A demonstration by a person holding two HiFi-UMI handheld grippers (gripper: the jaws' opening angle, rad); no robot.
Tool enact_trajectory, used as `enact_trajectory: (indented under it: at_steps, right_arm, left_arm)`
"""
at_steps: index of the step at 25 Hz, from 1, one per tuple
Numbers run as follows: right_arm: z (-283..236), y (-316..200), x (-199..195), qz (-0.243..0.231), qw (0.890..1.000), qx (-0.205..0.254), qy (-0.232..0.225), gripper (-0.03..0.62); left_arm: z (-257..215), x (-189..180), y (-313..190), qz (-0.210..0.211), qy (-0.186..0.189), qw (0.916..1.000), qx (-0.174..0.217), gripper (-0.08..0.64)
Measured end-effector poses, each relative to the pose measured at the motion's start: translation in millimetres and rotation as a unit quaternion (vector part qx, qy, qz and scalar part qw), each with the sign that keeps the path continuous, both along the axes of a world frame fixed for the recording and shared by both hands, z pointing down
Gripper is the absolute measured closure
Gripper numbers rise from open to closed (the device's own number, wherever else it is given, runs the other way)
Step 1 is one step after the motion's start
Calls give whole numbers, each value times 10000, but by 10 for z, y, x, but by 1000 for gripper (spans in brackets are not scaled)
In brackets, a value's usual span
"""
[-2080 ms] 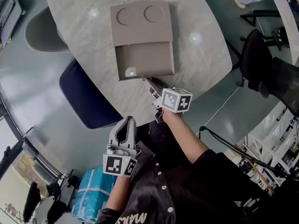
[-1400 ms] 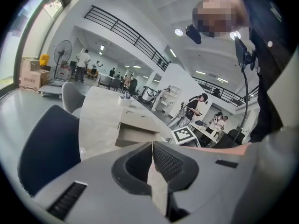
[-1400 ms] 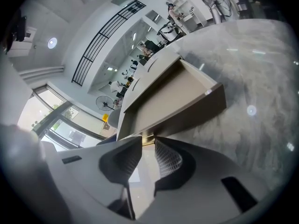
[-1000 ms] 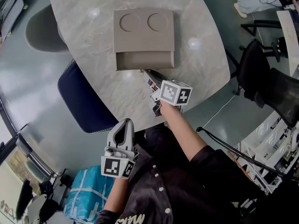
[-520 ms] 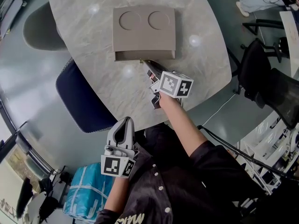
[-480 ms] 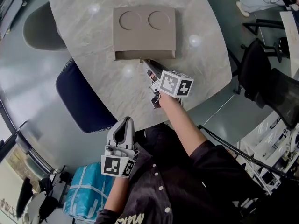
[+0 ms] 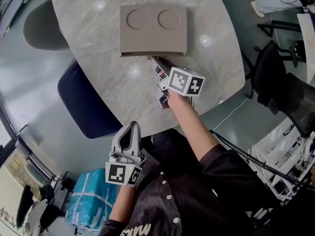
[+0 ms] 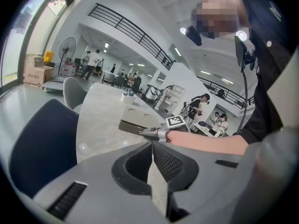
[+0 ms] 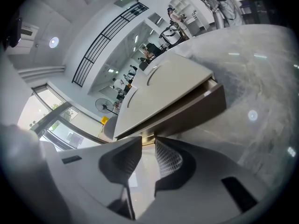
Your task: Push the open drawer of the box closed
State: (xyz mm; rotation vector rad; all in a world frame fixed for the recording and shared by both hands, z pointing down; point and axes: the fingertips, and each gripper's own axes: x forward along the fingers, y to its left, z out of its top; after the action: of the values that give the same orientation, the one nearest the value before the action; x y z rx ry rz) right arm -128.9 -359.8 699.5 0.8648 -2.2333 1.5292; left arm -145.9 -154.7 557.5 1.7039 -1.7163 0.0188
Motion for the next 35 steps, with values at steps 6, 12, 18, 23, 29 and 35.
enact_trajectory:
  at_steps: [6, 12, 18, 23, 29, 35]
  right_arm:
    - [10, -55, -26, 7, 9998, -92, 163, 509]
    - [8, -110, -55, -17, 9996, -111, 250, 508]
    - [3, -120, -58, -34, 9996, -156, 243, 506]
    - [11, -116, -71, -124, 9996, -95, 249, 503]
    - [35, -62, -20, -449, 9980, -61, 449, 500]
    - [-165, 99, 159, -427, 9983, 13, 400, 594]
  left_arm:
    - [-33, -59, -24, -61, -25, 10000, 13, 541]
    - [-53, -86, -40, -103, -13, 9999, 44, 541]
    - [-57, -80, -55, -100, -13, 9999, 48, 541]
    - [-39, -73, -65, -70, -1, 10000, 45, 541]
    - [-63, -33, -138, 44, -3, 9999, 100, 541]
    - [-205, -11, -168, 153, -34, 9996, 247, 541]
